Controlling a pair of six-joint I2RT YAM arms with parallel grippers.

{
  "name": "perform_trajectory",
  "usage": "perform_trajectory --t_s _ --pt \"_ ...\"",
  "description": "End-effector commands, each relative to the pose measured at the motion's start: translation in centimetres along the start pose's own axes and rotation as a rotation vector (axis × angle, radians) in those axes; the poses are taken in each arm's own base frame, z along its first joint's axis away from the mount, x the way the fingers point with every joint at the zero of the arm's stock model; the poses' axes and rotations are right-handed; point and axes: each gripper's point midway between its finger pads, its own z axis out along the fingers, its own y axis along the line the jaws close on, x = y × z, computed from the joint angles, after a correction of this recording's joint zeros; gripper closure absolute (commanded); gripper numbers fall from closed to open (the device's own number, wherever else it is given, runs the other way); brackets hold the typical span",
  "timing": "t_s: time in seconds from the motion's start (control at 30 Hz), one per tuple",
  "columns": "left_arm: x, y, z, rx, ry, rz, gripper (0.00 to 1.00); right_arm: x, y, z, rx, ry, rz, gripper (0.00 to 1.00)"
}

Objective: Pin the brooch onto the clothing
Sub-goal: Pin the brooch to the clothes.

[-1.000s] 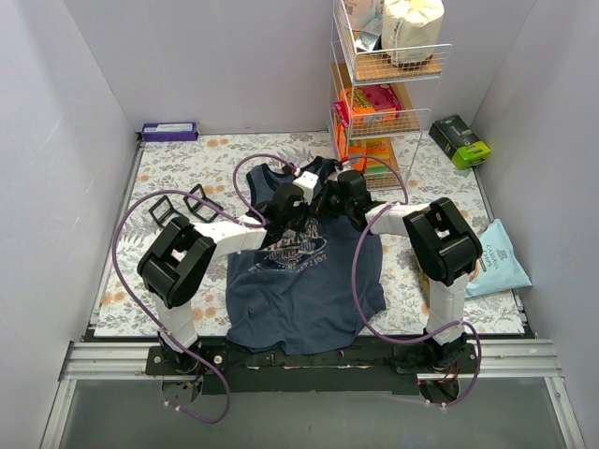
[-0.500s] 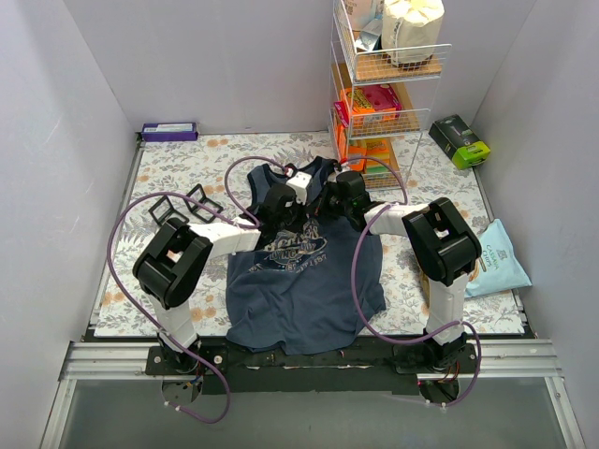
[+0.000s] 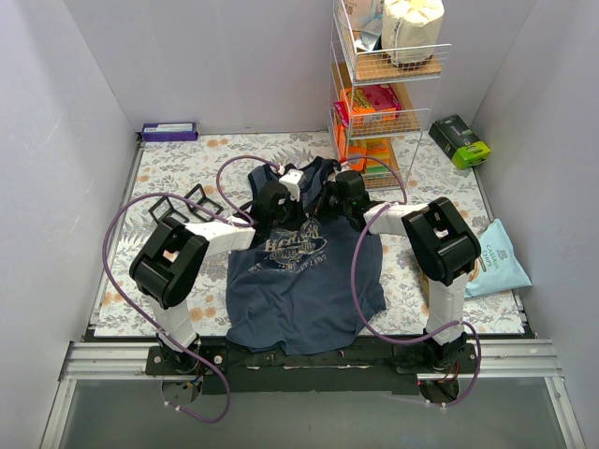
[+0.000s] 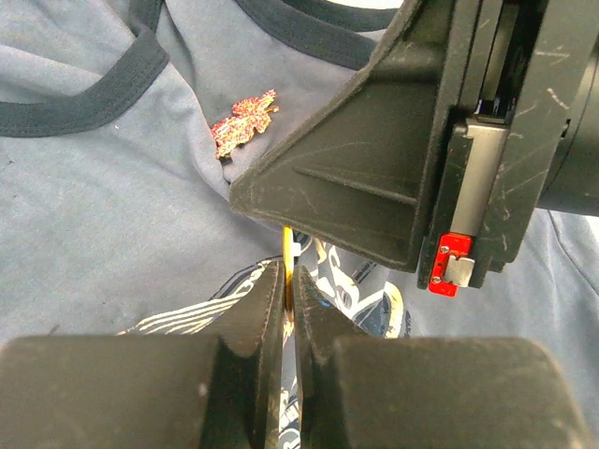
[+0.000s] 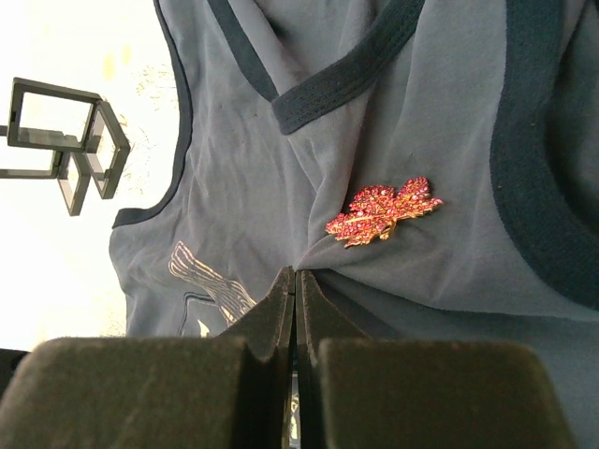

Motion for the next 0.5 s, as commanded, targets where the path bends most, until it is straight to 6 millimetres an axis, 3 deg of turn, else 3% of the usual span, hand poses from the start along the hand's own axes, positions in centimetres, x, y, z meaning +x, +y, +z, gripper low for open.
perform_trajectory --t_s 0.0,0.17,0.2,0.3,0.37,0.47 --pt "-5.4 -1.6 -1.2 0.053 -0.151 -0.013 1.00 0.2 2.1 -0.4 -0.034 0.026 -0.056 0.99" --pt "-4.6 -0.7 -0.9 0.022 -0.130 -0.022 1.00 -2.6 3.9 -2.1 -0.052 -0.029 -0.110 0.80" --pt "-4.6 -0.6 -0.9 0.020 -0.128 -0.025 1.00 -3.1 4.1 -2.5 -0.054 -0.038 -0.114 0.72" --pt "-4.6 -0.5 -0.8 0.018 -0.122 -0.033 1.00 -4.5 4.0 -3.8 -0.042 -0.072 -0.125 0.62" --pt "-4.3 -0.5 -0.8 0.023 -0.111 -0.044 1.00 -5.5 3.9 -4.9 -0.035 -0.098 -0.133 0.46" --pt "-4.4 -0.3 -0.9 0.041 -0.106 -0.081 1.00 -6.2 3.5 -6.3 -0.018 -0.128 -0.149 0.38"
